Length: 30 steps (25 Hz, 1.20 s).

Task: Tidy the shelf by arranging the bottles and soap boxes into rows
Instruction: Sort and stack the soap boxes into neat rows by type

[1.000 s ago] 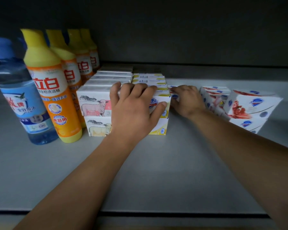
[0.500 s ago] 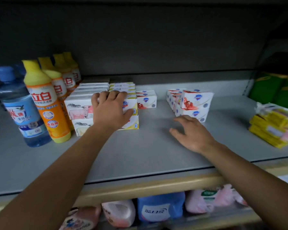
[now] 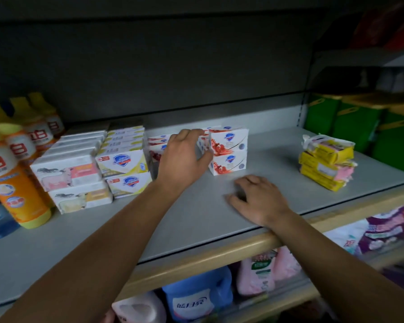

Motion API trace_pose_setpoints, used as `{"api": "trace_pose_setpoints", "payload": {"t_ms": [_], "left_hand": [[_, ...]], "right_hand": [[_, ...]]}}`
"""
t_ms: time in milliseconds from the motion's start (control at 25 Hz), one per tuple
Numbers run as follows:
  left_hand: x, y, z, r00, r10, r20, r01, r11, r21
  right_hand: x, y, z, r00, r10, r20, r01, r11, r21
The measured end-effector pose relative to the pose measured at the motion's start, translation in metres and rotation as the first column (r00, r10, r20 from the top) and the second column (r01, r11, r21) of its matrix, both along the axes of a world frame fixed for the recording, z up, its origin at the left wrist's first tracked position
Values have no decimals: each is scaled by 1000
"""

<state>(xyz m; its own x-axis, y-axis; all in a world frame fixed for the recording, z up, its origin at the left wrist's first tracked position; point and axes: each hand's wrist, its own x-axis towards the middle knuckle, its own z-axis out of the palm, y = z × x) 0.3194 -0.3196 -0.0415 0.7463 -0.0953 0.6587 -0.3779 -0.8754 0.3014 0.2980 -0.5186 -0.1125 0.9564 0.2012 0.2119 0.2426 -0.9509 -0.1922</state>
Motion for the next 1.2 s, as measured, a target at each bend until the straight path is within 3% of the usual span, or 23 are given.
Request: {"api": "trace_pose_setpoints", "payload": {"t_ms": [280, 520, 680, 760, 840, 920, 1000, 1200], "left_hand": [[76, -43, -5, 952, 2, -305, -47, 989, -141], [45, -33, 1, 987, -131, -95, 78, 897, -434], [-13, 15, -16, 952, -288, -108, 165, 775, -610], [-35, 39, -32, 941, -297, -159, 121, 738, -664], [-46, 52, -46, 942, -264, -209, 38, 701, -713], [-47, 55, -52, 926, -291, -240, -16, 606, -795], [-49, 54, -53, 905, -353, -238, -25, 514, -857], [-47, 61, -51, 889, -369, -270, -83, 450, -889]], "right_hand": [[4, -4, -7, 999, 10, 33, -11, 1000, 24], [6, -6, -9, 1000, -1, 24, 0, 999, 46], [4, -6, -3, 1000, -5, 23, 3, 997, 82], [-2, -2, 4, 995, 53, 86, -64, 989, 130], [-9, 16, 12, 971, 172, 163, -214, 933, 291], [-12, 43, 20, 931, 305, 202, -363, 844, 394], [-12, 65, 22, 889, 386, 245, -454, 805, 382], [-10, 80, 10, 877, 360, 318, -474, 760, 445]]}}
